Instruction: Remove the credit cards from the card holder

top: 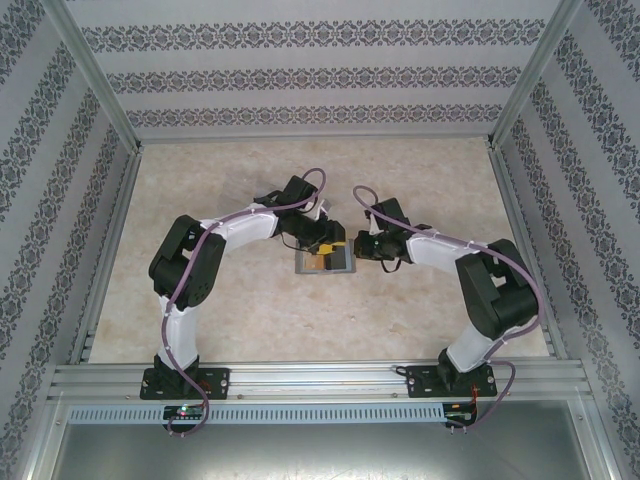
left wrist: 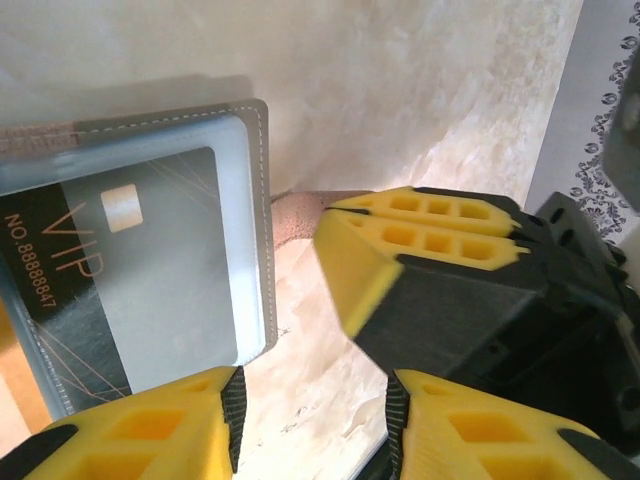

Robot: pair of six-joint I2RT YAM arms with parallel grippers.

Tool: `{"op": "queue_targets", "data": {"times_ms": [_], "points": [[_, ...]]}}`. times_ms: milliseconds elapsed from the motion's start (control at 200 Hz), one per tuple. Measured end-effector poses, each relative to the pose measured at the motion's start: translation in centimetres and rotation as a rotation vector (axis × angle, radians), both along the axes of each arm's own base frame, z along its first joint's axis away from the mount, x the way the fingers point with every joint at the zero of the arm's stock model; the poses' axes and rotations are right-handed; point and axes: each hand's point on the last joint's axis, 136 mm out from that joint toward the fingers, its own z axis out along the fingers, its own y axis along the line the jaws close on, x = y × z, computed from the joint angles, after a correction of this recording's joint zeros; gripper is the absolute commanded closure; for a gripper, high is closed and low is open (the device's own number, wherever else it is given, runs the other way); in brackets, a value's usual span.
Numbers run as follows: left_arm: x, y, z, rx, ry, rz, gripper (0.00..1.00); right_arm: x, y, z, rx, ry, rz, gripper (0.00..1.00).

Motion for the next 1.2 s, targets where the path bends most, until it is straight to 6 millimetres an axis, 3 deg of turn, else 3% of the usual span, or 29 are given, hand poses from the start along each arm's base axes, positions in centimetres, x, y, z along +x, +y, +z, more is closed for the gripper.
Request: {"op": "queue_targets", "data": {"times_ms": [155, 325, 569, 914, 1199], "points": [[0.7, 0.6, -0.6, 0.042, -0.020, 0.034, 0.62, 0.4, -0.5, 1.3, 0.018, -0.064, -0.023, 0.88], [0.7, 1.8, -2.3, 0.113, -0.018, 0.071, 0.66, 0.5, 0.6, 1.8, 0.054, -0.076, 0.009, 0.92], [0.7, 2.9, -3.3, 0.158, -0.002, 0.104, 0.68, 0.0, 3.5, 0.4, 0.038, -0.029, 0.110, 0.93], [0.9, 3.2, -3.5, 0.166, 0.001, 0.115, 0.67, 0.0, 2.7, -2.0, -0.030, 0.071, 0.094, 0.91], [0.6, 3.2, -4.8, 0.181, 0.032, 0.109, 0.66, 0.6, 3.1, -2.0, -0.021, 0.093, 0.098, 0.91]]}}
